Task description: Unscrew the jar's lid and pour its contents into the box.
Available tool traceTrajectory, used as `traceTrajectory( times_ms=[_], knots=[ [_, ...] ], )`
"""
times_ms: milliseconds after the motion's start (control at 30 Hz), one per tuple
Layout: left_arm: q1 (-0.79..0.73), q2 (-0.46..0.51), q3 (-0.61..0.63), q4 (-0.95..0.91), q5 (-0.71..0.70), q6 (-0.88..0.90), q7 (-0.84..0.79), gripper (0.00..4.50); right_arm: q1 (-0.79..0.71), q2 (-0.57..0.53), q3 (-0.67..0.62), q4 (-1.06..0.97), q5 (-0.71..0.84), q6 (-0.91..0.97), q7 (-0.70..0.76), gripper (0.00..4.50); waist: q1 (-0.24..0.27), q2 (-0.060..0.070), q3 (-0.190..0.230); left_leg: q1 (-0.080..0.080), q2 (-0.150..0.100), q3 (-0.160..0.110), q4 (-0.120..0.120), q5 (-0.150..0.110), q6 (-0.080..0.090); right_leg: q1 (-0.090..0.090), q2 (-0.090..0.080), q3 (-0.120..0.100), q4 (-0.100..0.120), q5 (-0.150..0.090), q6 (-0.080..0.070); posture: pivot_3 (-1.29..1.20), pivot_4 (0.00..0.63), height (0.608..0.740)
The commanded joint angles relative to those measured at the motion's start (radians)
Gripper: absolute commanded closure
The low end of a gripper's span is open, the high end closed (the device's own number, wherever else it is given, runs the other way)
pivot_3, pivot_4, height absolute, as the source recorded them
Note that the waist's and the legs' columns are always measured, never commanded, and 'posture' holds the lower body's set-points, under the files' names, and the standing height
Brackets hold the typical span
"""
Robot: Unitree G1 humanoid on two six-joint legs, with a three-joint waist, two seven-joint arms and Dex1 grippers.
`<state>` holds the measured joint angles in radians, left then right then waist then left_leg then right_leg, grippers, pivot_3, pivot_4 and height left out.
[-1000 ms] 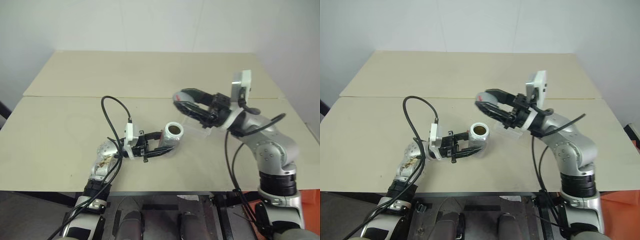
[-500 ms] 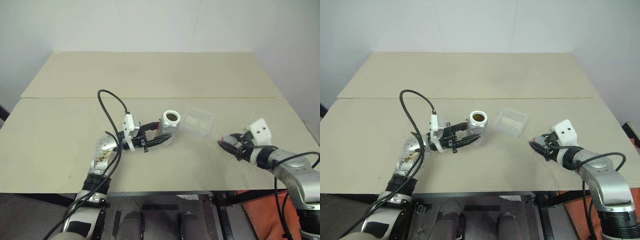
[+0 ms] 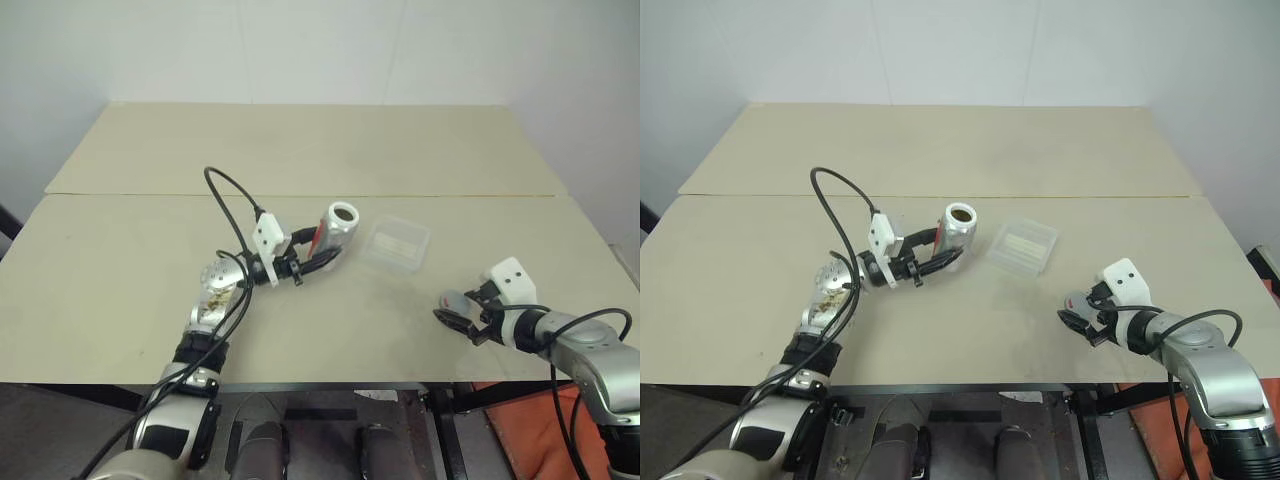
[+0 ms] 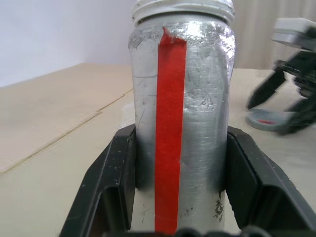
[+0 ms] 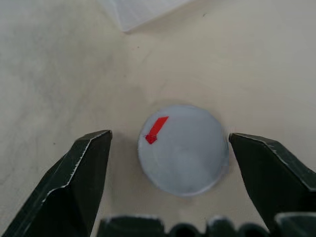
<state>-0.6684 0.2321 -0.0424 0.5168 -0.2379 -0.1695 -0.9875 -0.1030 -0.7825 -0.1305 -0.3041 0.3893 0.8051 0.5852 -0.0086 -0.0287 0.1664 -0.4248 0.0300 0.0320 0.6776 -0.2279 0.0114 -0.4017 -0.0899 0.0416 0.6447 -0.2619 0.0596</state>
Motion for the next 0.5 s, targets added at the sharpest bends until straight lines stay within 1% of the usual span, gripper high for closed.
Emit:
traceTrajectory(
  times_ms=[33, 133, 267, 300, 367, 467, 500],
  knots=[
    [-0.093, 0.003, -0.009, 0.061, 0.043, -0.03, 0.035, 2.37, -0.027, -0.016, -0.02, -0.048, -0.044, -0.086, -0.005, 0.03, 0.001, 0.0, 0.0, 0.0, 0.0, 0.0, 0.0, 0.0, 0.0, 0.0, 0.0, 0.0, -0.001, 0.0, 0.0, 0.0, 0.15, 0.74],
    [-0.18, 0.014, -0.043, 0.169, 0.131, -0.098, 0.066, 2.37, -0.072, 0.029, -0.02, -0.049, -0.081, -0.1, -0.077, 0.03, 0.001, 0.0, 0.0, 0.0, 0.0, 0.0, 0.0, 0.0, 0.0, 0.0, 0.0, 0.0, 0.0, 0.0, 0.001, 0.0, 0.15, 0.74],
    [-0.353, 0.026, -0.146, 0.399, 0.321, -0.232, 0.165, 2.37, -0.107, 0.052, -0.029, -0.05, -0.071, -0.092, -0.08, 0.03, 0.006, 0.0, 0.0, 0.0, -0.001, 0.0, 0.0, 0.0, 0.0, 0.0, 0.0, 0.0, 0.0, 0.0, 0.001, 0.0, 0.15, 0.74],
    [-0.405, 0.031, -0.189, 0.465, 0.39, -0.275, 0.211, 2.37, -0.111, 0.051, -0.027, -0.053, -0.07, -0.098, -0.069, 0.03, 0.008, 0.0, 0.0, -0.001, -0.001, 0.0, 0.0, 0.0, 0.0, 0.0, 0.0, 0.0, -0.001, 0.0, 0.001, 0.0, 0.15, 0.74],
    [-0.501, 0.045, -0.3, 0.582, 0.558, -0.356, 0.355, 2.37, -0.117, 0.049, -0.03, -0.064, -0.064, -0.098, -0.058, 0.03, 0.013, -0.001, 0.0, -0.003, -0.001, 0.0, 0.0, 0.0, 0.0, -0.001, 0.0, 0.0, -0.002, 0.0, 0.001, 0.0, 0.15, 0.74],
    [-0.606, 0.037, -0.411, 0.691, 0.72, -0.433, 0.552, 2.37, -0.123, 0.069, -0.045, -0.077, -0.055, -0.088, -0.072, 0.03, 0.018, -0.001, 0.0, -0.005, -0.002, 0.0, 0.0, 0.0, 0.0, -0.003, 0.0, 0.0, -0.004, 0.001, 0.002, 0.0, 0.15, 0.74],
    [-0.631, 0.031, -0.433, 0.714, 0.753, -0.444, 0.603, 2.37, -0.124, 0.075, -0.048, -0.08, -0.052, -0.083, -0.077, 0.03, 0.02, -0.001, 0.001, -0.005, -0.002, 0.0, 0.0, 0.0, 0.001, -0.003, 0.0, 0.0, -0.004, 0.001, 0.002, 0.0, 0.15, 0.74]
  ],
)
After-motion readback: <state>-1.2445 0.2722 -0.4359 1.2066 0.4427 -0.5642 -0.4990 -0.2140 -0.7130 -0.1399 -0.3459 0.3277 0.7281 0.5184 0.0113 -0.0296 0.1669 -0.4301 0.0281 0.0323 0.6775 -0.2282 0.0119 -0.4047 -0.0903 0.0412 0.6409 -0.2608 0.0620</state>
